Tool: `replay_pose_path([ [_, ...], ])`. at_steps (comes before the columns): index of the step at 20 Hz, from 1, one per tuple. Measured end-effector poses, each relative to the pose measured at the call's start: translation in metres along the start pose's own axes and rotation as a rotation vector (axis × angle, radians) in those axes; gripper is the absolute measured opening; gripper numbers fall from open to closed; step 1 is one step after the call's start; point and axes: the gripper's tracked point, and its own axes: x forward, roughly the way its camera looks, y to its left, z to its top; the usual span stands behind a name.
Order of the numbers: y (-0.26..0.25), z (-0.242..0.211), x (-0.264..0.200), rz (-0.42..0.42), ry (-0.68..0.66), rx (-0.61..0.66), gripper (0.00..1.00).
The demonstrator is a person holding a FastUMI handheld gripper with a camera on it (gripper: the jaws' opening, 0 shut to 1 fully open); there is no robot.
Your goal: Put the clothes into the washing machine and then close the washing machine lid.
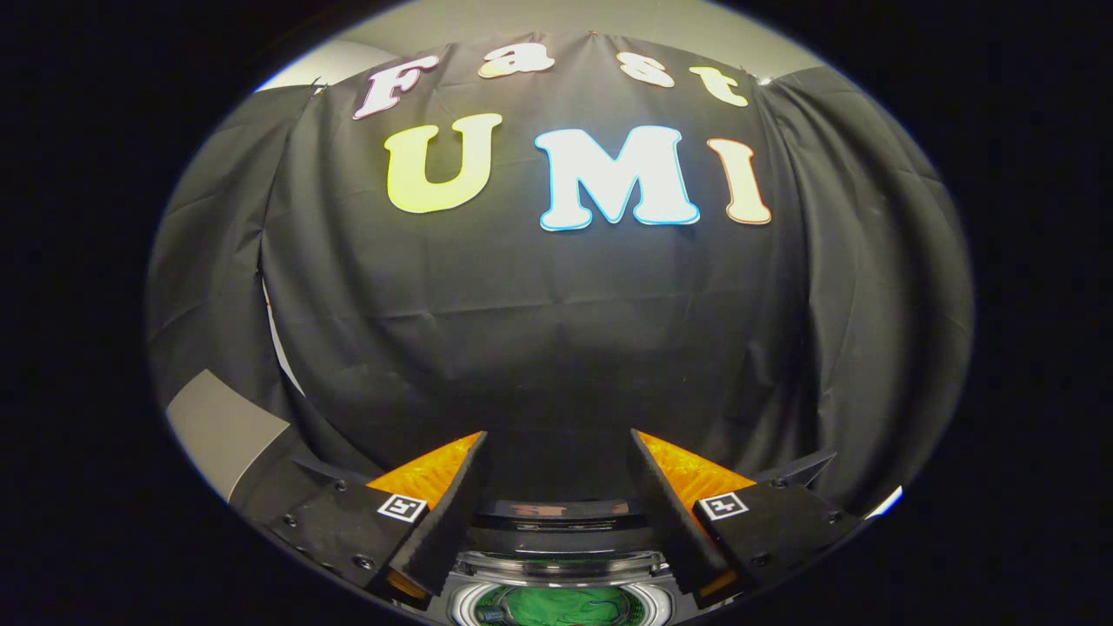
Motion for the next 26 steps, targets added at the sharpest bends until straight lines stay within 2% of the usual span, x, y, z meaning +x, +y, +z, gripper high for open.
replay_pose_path([
  [13,0.001,-0.006,-0.028,0.0,-0.012,-0.009,0.98],
  [26,0.0,-0.03,-0.079,0.003,-0.024,-0.017,0.98],
])
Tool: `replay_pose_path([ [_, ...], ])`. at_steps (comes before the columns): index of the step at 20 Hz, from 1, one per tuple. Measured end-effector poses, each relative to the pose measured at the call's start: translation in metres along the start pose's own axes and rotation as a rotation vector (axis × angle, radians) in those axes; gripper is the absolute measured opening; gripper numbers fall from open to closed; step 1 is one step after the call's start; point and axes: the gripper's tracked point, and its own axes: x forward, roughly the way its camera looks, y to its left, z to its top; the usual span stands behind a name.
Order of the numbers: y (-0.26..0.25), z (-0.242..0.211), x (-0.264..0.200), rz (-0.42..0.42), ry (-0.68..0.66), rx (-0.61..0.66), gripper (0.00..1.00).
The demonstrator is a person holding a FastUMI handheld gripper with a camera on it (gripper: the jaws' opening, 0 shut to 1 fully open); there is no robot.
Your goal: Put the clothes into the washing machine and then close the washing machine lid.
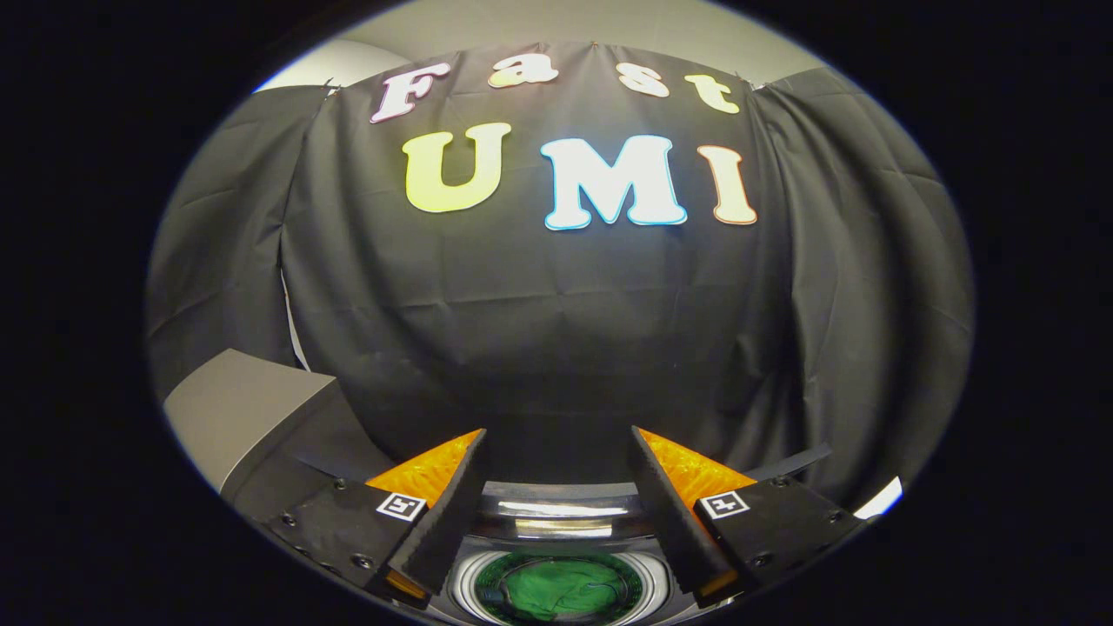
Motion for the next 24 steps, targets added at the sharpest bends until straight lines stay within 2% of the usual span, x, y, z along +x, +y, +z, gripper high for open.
replay_pose_path([
  [24,0.0,-0.044,-0.049,0.021,-0.013,-0.002,0.98],
])
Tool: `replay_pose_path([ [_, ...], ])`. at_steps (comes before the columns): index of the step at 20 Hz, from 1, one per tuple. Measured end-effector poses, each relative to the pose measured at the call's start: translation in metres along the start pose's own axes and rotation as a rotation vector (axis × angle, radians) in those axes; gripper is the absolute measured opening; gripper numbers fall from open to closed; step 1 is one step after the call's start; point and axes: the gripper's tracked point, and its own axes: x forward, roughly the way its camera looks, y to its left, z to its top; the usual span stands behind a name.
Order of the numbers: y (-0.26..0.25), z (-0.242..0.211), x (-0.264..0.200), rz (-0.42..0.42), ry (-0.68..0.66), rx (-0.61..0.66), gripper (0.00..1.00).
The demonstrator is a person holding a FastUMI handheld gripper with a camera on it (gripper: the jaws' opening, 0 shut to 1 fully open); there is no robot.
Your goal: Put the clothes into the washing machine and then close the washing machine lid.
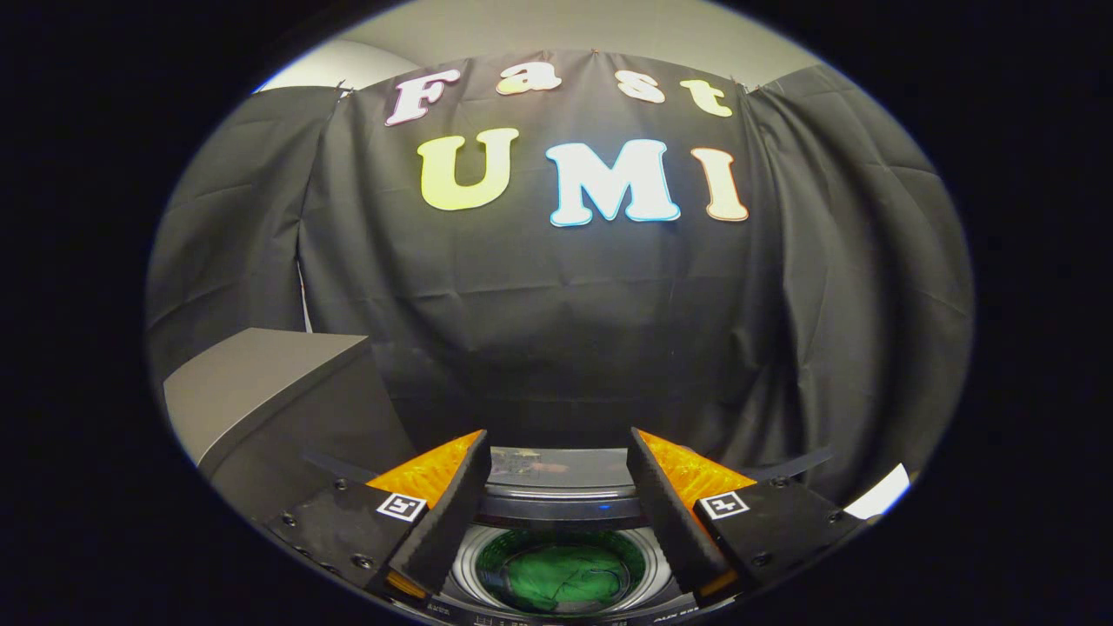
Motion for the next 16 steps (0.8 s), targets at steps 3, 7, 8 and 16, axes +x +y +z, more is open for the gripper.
replay_pose_path([
  [3,0.0,-0.006,-0.004,0.003,0.004,0.001,0.98],
  [7,0.0,-0.027,-0.004,0.003,0.06,0.011,0.98],
  [8,0.0,-0.031,-0.006,0.005,0.063,0.019,0.98],
  [16,0.009,-0.041,-0.023,0.005,0.077,0.014,0.98],
])
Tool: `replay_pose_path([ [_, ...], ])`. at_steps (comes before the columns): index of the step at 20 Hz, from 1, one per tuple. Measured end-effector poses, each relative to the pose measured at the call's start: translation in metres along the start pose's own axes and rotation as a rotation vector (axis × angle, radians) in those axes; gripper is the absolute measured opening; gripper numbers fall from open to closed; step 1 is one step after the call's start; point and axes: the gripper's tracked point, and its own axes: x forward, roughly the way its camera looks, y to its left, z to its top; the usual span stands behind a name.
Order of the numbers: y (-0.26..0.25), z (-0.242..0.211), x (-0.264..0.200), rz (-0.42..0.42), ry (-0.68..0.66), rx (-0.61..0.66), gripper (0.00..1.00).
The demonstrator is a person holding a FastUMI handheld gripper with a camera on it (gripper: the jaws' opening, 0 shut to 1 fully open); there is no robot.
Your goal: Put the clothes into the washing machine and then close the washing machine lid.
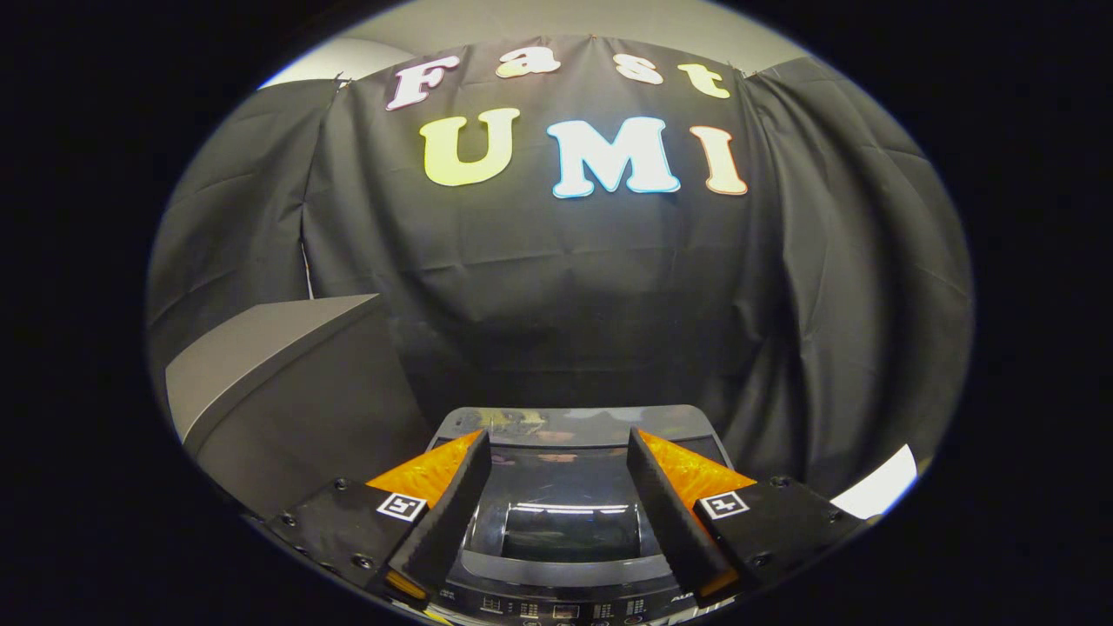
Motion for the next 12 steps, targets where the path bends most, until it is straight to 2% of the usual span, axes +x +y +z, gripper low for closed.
replay_pose_path([
  [6,0.017,0.028,-0.051,-0.033,-0.082,-0.003,0.98],
  [12,0.039,0.063,-0.128,-0.088,-0.189,0.006,0.98],
])
